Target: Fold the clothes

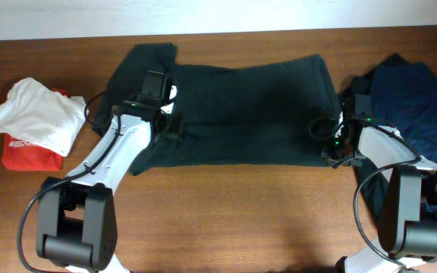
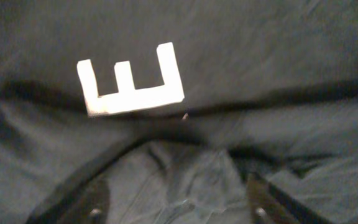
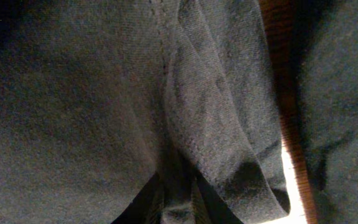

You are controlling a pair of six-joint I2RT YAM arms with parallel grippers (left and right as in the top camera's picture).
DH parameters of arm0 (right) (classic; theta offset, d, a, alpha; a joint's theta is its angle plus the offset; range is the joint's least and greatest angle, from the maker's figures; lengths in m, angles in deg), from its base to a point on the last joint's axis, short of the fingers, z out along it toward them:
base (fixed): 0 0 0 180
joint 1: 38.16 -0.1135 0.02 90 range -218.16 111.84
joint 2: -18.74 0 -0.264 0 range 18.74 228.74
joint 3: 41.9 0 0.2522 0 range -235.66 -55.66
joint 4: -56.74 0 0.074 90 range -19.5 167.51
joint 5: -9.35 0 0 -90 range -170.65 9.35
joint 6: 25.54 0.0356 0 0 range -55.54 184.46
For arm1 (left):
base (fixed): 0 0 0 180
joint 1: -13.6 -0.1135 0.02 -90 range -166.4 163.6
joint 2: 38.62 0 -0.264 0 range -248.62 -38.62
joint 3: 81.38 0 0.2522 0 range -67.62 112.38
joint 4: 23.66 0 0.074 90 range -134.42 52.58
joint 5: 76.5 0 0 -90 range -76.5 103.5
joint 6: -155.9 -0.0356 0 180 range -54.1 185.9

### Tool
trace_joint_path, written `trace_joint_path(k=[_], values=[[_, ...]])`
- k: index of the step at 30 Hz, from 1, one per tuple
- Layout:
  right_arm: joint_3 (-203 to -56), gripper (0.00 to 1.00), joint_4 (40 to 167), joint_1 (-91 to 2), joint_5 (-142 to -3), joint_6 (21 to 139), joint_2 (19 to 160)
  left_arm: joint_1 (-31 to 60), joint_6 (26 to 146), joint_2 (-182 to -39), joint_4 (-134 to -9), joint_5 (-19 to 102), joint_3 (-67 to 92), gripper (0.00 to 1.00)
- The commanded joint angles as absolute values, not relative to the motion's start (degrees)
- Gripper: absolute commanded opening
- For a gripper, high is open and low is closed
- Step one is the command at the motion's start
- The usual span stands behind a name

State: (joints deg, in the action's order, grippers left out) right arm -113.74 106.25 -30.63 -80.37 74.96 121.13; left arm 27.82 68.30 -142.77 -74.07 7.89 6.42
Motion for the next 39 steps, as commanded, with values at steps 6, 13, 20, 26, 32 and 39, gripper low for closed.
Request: trace_joint_path(k=[6,13,20,26,32,39], values=[[-113.2,0.20,106.8,-30.3,-83.1,75.2,121.5,14.0,72.7,-142.5,-89.5,10.6,9.5,0.76],[-113.2,0.20,106.8,-30.3,-83.1,75.2,121.4,8.1,76.0,-142.6,-94.0,12.9,7.1,0.82],[-113.2,0.20,106.8,-30.3,-83.1,75.2,121.4,7.9,78.7,-142.9,-86.5,21.7,1.7,0.72],[-113.2,0.20,107.0,-30.3,-83.1,75.2,121.5,7.9,80.3,-142.9,-84.6,21.9,-1.6,0.66],[-113.2,0.20,107.0,-30.3,-83.1,75.2,121.5,7.9,80.2,-142.9,-82.6,23.2,-1.9,0.55],[-113.2,0.20,107.1,-30.3,-83.1,75.2,121.5,7.9,80.3,-142.9,-80.2,23.2,-1.9,0.01]])
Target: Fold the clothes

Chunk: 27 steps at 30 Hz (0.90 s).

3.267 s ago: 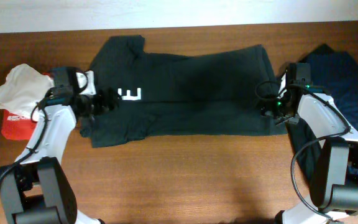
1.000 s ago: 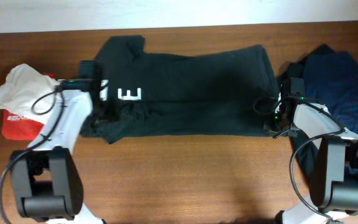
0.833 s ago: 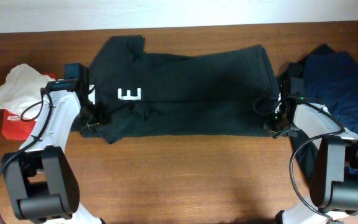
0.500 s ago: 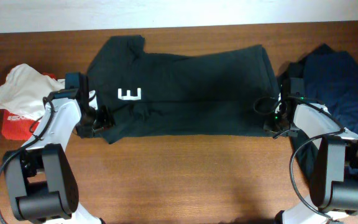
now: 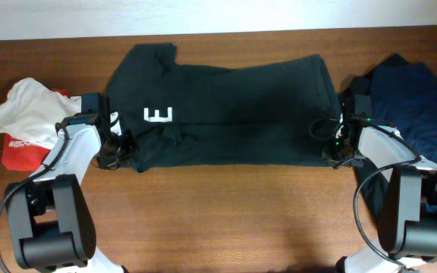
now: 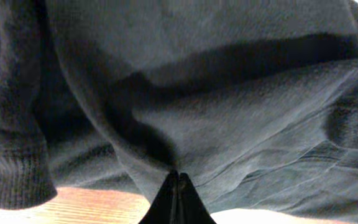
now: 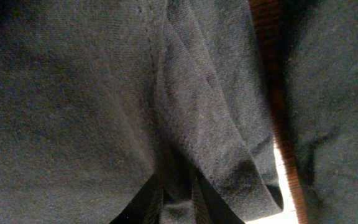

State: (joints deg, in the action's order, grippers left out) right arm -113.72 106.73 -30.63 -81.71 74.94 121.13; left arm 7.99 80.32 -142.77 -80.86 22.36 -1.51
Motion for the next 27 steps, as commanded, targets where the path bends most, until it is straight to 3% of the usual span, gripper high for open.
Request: trace_joint_path(k=[1,12,13,14,15,17,27], values=[[-113.2,0.21,107.1,-30.3,-83.1,75.2,121.5,7.9,80.3,-142.9,-79.7,23.2,-1.7,0.01],[-113.2,0.20,107.1,-30.3,-84.0,75.2,121.5,7.8,80.2,-142.8,-77.0,23.2,12.9,0.01],[-113.2,0.21,107.1,-30.3,-84.0,75.2,121.5,7.8,80.2,-142.8,-77.1,23.2,13.0,0.19],[-113.2,0.20,107.1,-30.3,-84.0,75.2,121.5,7.8,80.2,-142.9,-77.8,23.1,12.9,0.44],[-113.2,0.20,107.1,-30.3,-84.0,75.2,121.5,7.8,80.2,-142.9,-79.3,22.2,12.9,0.56],[-113.2,0.20,107.1,-30.3,-84.0,75.2,121.5,7.8,80.2,-142.9,-82.0,19.4,12.9,0.66],[-113.2,0.20,107.1,-30.3,-84.0,75.2,121.5,7.8,80.3,-143.7,-87.0,10.0,10.7,0.64]])
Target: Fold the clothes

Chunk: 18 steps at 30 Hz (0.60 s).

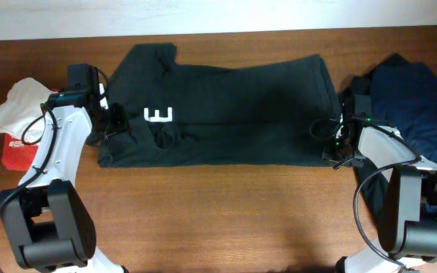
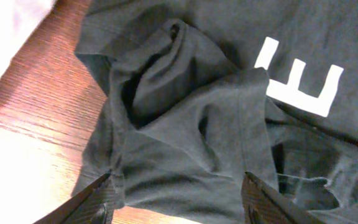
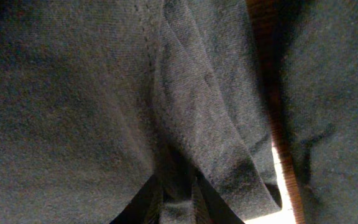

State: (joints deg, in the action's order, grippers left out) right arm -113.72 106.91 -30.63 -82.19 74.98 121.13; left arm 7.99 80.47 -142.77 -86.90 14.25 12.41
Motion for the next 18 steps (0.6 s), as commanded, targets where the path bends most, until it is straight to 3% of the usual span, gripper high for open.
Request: trace_joint_path(k=[1,9,10,12,13,15,18], values=[[-113.2,0.20,107.1,-30.3,-84.0,75.2,121.5,7.8,80.5,-144.0,-87.0,9.2,10.2,0.64],[-113.2,0.21,107.2,-30.3,-84.0,75.2,121.5,6.0,83.0,-147.7,-86.4,6.9,8.3,0.63],[-113.2,0.21,107.2,-30.3,-84.0,75.2,121.5,5.5,83.0,-147.8,-86.3,7.0,8.3,0.56],[-113.2,0.20,107.2,-30.3,-84.0,75.2,121.4,4.9,83.0,-148.3,-86.2,7.0,8.3,0.30],[-113.2,0.20,107.2,-30.3,-84.0,75.2,121.5,4.8,83.0,-148.5,-86.2,7.0,8.3,0.22],[-113.2,0.21,107.4,-30.3,-84.0,75.2,121.5,4.8,83.0,-149.4,-86.2,7.0,8.2,0.20],[-113.2,0.21,107.4,-30.3,-84.0,75.2,121.4,4.8,83.0,-151.0,-87.0,6.5,8.2,0.01]])
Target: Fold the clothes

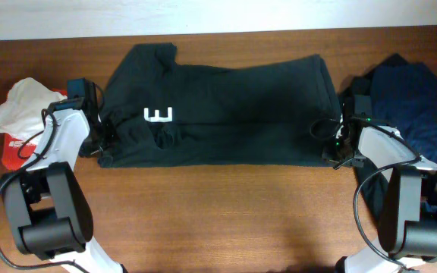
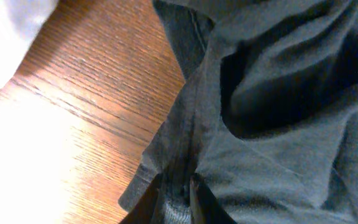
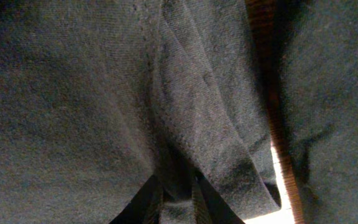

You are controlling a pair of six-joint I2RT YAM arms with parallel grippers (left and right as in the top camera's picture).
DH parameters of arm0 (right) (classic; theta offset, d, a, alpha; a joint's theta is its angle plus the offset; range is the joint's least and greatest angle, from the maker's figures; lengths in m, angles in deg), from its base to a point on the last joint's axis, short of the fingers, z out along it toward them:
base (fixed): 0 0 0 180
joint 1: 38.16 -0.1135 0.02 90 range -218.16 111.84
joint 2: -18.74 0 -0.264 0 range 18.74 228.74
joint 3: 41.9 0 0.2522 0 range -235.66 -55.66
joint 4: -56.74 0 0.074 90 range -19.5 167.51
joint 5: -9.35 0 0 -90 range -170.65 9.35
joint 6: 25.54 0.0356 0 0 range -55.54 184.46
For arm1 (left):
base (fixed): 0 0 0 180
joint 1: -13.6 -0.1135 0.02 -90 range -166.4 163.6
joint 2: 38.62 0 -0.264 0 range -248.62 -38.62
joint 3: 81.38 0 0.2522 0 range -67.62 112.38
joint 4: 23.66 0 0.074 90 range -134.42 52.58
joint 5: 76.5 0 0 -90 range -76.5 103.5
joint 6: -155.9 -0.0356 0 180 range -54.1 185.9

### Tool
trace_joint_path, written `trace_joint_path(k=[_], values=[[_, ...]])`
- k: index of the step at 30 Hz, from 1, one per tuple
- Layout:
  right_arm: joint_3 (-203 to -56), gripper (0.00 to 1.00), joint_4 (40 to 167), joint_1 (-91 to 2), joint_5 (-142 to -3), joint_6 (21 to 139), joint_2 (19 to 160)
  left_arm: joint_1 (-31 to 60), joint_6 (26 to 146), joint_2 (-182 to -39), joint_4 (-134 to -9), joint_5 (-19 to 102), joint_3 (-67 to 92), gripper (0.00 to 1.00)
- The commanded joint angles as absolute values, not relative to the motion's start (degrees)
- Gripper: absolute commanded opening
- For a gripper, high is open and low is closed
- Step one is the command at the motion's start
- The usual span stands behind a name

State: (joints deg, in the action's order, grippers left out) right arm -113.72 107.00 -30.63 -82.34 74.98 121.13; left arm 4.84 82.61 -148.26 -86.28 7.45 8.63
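A black T-shirt (image 1: 226,106) with a white letter E (image 1: 158,114) lies spread sideways across the wooden table. My left gripper (image 1: 101,144) is at the shirt's left edge, shut on a fold of its hem (image 2: 179,193). At the shirt's right edge, my right gripper (image 1: 334,144) is shut on a bunched fold of the black cloth (image 3: 176,193). The fingertips of both are buried in cloth.
A dark blue garment (image 1: 408,106) lies in a heap at the right, under my right arm. A white cloth (image 1: 33,114) on a red garment (image 1: 25,155) sits at the far left. Bare wood (image 1: 226,212) runs along the front.
My left gripper was open above the shirt's left sleeve area. It is now lower at the left edge, shut on the hem. The right gripper has not moved.
First my left gripper hung open over the shirt beside the E. Then it was shut on cloth at the lower left corner. After that it was open, higher, with the left side spread wider. Now it grips the left edge. My right gripper held the right edge throughout.
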Motion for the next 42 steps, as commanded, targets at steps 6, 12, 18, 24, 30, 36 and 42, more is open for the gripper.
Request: trace_joint_path(k=[6,12,18,24,30,36,42], values=[[-113.2,0.21,107.1,-30.3,-83.9,75.2,121.5,4.0,83.0,-150.6,-90.3,-5.3,8.2,0.00],[-113.2,0.21,105.6,-30.3,-83.9,75.2,121.4,0.3,83.0,-150.0,-89.7,-8.4,10.4,0.00],[-113.2,0.20,105.7,-30.3,-83.9,75.2,121.5,-0.1,80.8,-149.9,-91.0,-8.7,11.8,0.33],[-113.2,0.20,105.7,-30.3,-83.9,75.2,121.5,0.3,80.8,-146.1,-96.4,0.2,15.0,0.54],[-113.2,0.20,105.7,-30.3,-83.9,75.2,121.5,2.2,80.9,-143.4,-101.4,7.1,14.0,0.51],[-113.2,0.20,106.7,-30.3,-83.9,75.2,121.5,2.8,86.4,-143.4,-98.1,6.2,5.1,0.45],[-113.2,0.20,106.8,-30.3,-83.9,75.2,121.5,2.9,87.6,-143.4,-92.1,4.7,-1.1,0.43]])
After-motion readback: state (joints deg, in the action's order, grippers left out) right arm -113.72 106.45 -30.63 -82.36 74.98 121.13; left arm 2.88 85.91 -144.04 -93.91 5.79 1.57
